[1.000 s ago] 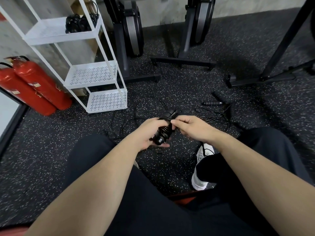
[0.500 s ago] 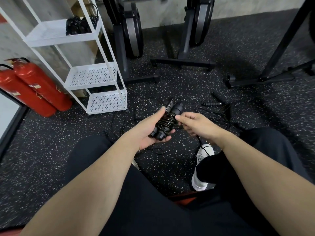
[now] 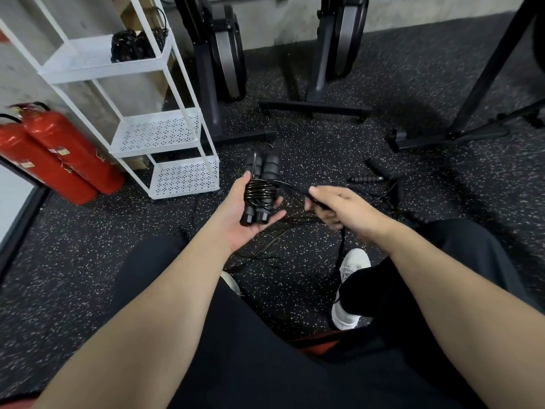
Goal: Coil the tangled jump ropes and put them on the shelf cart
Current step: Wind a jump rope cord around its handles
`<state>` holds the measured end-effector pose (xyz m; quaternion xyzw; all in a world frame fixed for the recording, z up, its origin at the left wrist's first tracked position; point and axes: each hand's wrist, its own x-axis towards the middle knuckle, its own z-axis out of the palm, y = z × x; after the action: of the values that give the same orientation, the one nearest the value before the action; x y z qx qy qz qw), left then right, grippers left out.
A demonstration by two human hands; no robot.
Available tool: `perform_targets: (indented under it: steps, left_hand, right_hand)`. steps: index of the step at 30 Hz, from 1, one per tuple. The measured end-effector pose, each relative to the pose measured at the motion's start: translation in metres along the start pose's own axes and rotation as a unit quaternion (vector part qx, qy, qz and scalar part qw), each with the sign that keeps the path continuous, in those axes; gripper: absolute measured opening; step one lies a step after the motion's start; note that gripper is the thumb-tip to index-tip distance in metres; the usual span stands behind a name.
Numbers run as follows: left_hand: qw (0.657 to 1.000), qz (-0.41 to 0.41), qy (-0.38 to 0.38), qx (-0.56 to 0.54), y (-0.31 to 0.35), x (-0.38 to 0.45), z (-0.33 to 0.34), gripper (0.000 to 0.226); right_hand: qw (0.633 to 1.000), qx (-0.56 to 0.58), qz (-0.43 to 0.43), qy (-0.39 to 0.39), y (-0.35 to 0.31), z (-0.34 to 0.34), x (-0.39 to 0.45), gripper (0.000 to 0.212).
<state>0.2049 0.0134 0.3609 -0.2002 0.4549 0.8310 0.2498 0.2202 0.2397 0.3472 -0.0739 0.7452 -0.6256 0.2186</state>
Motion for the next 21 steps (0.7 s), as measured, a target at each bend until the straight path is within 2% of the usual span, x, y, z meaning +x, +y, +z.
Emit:
perform_targets:
  steps: [2,5,9,12,17,21]
  left_hand:
    - [1.0,0.003,0.006,-0.026,0.002,0.0,-0.002,0.044]
    - [0.999,0.0,0.008,-0.041,0.003,-0.003,0.001,0.046]
    - [0.998,-0.001,0.012,-0.054,0.004,-0.004,-0.001,0.045]
    - [0.996,-0.016,-0.024,-0.086,0.006,-0.001,-0.007,0.048]
    - [0.988,-0.052,-0.14,0.036,0.005,-0.007,-0.01,0.052]
    - [0.972,-0.093,-0.169,0.131,0.005,-0.01,-0.01,0.054]
  right_hand:
    - [0.999,-0.04,-0.006,-0.012,0.002,0.001,0.0,0.029]
    - [0.999,-0.053,0.006,-0.008,0.006,0.004,-0.001,0.031]
    - [1.0,-0.015,0.012,-0.003,0.009,-0.001,-0.001,0.033]
    - [0.999,0.027,0.015,-0.014,0.014,-0.006,0.001,0.029]
    - [0.998,-0.033,0.055,0.015,0.021,-0.007,0.004,0.03]
    - [0.991,-0.101,0.086,0.026,0.021,-0.008,0.003,0.027]
